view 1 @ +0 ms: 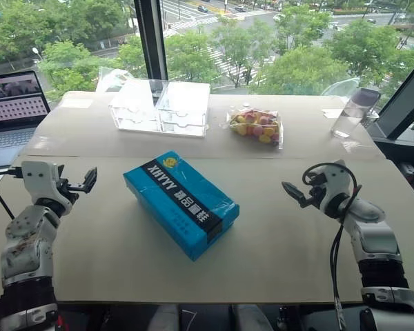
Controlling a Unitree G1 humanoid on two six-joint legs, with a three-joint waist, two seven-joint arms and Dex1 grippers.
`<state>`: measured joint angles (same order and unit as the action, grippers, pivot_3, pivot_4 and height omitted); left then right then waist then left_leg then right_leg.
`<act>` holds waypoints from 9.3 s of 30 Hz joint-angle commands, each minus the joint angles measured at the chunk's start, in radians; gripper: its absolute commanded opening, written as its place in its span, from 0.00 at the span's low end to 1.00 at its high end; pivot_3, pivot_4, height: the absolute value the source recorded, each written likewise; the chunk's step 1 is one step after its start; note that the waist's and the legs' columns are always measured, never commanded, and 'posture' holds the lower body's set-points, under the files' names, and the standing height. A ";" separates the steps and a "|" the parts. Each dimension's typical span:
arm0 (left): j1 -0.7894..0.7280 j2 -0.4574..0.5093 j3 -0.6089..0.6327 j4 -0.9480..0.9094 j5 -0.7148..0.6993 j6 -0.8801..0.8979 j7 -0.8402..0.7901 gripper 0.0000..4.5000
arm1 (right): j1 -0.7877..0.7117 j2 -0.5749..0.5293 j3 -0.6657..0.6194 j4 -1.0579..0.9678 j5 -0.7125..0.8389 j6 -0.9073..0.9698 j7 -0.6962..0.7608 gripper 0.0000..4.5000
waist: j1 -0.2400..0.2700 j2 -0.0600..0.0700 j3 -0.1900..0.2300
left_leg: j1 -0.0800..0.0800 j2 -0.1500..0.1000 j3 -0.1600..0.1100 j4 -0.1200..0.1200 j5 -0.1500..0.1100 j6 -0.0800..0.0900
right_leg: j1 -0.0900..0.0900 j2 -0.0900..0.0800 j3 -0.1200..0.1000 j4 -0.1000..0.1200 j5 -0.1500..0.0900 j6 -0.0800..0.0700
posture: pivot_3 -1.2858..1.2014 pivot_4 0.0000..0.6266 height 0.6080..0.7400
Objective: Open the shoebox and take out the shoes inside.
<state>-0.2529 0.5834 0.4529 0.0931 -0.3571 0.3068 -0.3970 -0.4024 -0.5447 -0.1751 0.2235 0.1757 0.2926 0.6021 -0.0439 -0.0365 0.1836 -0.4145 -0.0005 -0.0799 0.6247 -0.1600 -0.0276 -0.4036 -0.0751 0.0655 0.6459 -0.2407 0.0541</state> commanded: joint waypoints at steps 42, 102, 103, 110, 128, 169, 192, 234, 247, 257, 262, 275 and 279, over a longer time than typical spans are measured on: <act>-0.116 0.220 -0.426 -0.132 -0.093 0.194 -0.843 0.00 | -0.155 0.025 0.337 -0.108 0.151 0.217 0.274 0.01 | -0.023 0.001 0.001 | -0.004 0.001 0.001 0.002 -0.001 0.000 | -0.003 0.000 0.001 -0.001 -0.001 0.004 | 0.52 0.24 1.00; -0.571 0.586 0.052 -0.250 -0.587 0.638 -0.467 0.99 | -0.320 -0.034 0.186 -0.355 0.539 0.553 0.667 0.00 | -0.012 0.003 0.004 | -0.008 0.017 0.005 0.000 -0.002 -0.002 | -0.017 0.018 0.004 0.005 0.000 -0.008 | 0.52 0.24 1.00; -0.565 0.587 0.057 -0.259 -0.601 0.650 -0.469 0.99 | -0.337 -0.018 0.172 -0.342 0.545 0.552 0.643 0.00 | -0.011 0.003 0.004 | -0.008 0.017 0.005 0.000 -0.002 -0.002 | -0.017 0.018 0.004 0.005 0.000 -0.008 | 0.52 0.24 1.00; -0.525 0.607 0.081 -0.294 -0.648 0.691 -0.473 0.99 | -0.349 -0.040 0.196 -0.286 0.496 0.518 0.626 0.00 | -0.006 0.003 0.005 | -0.009 0.017 0.005 0.001 -0.002 -0.002 | -0.017 0.017 0.004 0.005 0.000 -0.008 | 0.52 0.24 1.00; -0.339 0.686 0.141 -0.350 -0.665 0.702 -0.589 0.99 | -0.418 -0.062 0.175 -0.158 0.420 0.450 0.582 0.00 | -0.005 0.003 0.005 | -0.010 0.017 0.006 0.000 -0.002 -0.002 | -0.018 0.017 0.005 0.004 0.000 -0.008 | 0.52 0.24 1.00; 0.184 0.701 0.323 -0.384 -0.296 0.514 -0.859 1.00 | -0.625 0.256 0.534 -0.015 0.188 0.396 0.661 0.99 | -0.026 0.005 0.006 | -0.009 0.019 0.006 -0.001 -0.002 -0.003 | -0.020 0.018 0.004 0.005 0.003 -0.014 | 0.52 0.24 1.00; 0.171 0.684 0.292 -0.403 -0.312 0.511 -0.838 1.00 | -0.560 0.264 0.636 0.068 -0.007 0.248 0.629 0.87 | -0.027 0.005 0.005 | -0.004 0.021 0.007 -0.001 -0.002 -0.003 | -0.019 0.020 0.004 0.010 0.001 -0.015 | 0.52 0.24 1.00; 0.103 0.677 0.191 -0.382 -0.314 0.477 -0.804 1.00 | -0.677 0.095 0.634 -0.050 0.061 0.367 0.834 0.85 | -0.027 0.005 0.006 | -0.007 0.020 0.007 -0.001 -0.002 -0.003 | -0.022 0.019 0.004 0.010 0.000 -0.014 | 0.52 0.24 1.00; 0.155 0.630 0.235 -0.433 -0.317 0.497 -0.778 1.00 | -0.803 0.191 0.751 0.191 -0.047 0.437 0.845 0.85 | -0.026 0.005 0.006 | -0.008 0.020 0.006 -0.001 -0.002 -0.003 | -0.022 0.020 0.004 0.010 0.001 -0.016 | 0.52 0.24 1.00; 0.182 0.617 0.259 -0.454 -0.319 0.499 -0.764 1.00 | -0.751 0.058 0.900 0.021 0.066 0.453 1.012 0.74 | -0.019 0.006 0.006 | -0.008 0.019 0.006 -0.001 -0.002 -0.003 | -0.021 0.019 0.004 0.010 0.001 -0.016 | 0.52 0.24 1.00; 0.189 0.609 0.261 -0.460 -0.320 0.496 -0.759 1.00 | -0.743 0.033 0.923 -0.016 0.105 0.472 1.012 0.41 | -0.023 0.005 0.006 | -0.007 0.018 0.006 -0.001 -0.002 -0.004 | -0.021 0.018 0.004 0.010 0.000 -0.015 | 0.52 0.24 1.00; 0.179 0.611 0.246 -0.454 -0.319 0.487 -0.756 1.00 | -0.786 0.152 0.681 0.110 0.155 0.392 0.971 0.00 | -0.029 0.006 0.006 | -0.007 0.020 0.006 -0.001 -0.002 -0.003 | -0.022 0.020 0.004 0.012 -0.001 -0.013 | 0.52 0.24 1.00; 0.176 0.615 0.239 -0.448 -0.312 0.479 -0.756 1.00 | -0.757 0.154 0.677 0.107 0.102 0.280 0.956 0.00 | -0.026 0.006 0.006 | -0.008 0.019 0.006 -0.001 -0.003 -0.004 | -0.022 0.019 0.004 0.011 -0.001 -0.013 | 0.52 0.24 1.00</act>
<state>-0.0640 1.1869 0.6773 -0.3526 -0.6707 0.8077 -1.1555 -1.1550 -0.3860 0.5364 0.3497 0.2871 0.6436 1.5449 -0.0703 -0.0309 0.1896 -0.4223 0.0188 -0.0740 0.6238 -0.1625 -0.0312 -0.4258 -0.0563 0.0693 0.6569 -0.2417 0.0407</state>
